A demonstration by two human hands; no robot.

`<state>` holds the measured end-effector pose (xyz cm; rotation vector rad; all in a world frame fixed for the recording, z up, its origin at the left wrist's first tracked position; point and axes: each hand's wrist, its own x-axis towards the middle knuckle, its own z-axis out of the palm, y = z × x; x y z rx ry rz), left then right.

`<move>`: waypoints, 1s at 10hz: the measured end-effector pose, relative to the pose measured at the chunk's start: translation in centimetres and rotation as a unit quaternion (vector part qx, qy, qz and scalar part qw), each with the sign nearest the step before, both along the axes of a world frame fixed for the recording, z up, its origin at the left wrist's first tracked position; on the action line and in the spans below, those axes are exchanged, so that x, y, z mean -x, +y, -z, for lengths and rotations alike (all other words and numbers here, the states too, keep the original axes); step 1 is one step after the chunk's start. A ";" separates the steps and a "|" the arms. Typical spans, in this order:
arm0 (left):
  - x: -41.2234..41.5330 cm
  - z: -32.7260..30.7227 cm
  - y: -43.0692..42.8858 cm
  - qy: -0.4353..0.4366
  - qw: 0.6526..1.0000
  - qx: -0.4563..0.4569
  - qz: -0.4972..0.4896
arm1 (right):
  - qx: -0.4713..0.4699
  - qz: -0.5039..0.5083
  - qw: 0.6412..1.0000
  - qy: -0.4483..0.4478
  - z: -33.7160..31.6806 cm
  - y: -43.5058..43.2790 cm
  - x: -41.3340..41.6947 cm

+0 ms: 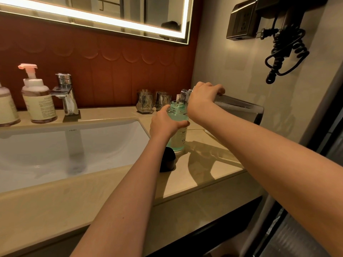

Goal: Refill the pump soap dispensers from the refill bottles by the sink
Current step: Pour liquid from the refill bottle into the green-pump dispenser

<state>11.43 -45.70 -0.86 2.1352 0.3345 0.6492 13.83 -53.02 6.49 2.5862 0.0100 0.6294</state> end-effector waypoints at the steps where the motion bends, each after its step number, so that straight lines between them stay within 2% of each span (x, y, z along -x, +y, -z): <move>1: 0.0 0.0 0.0 0.000 1.000 0.002 0.002 | -0.001 -0.004 1.000 -0.004 0.0 0.0 0.0; 10: 0.3 -0.1 -0.1 0.003 1.000 0.008 0.009 | 0.004 0.004 1.000 0.003 0.0 0.0 0.2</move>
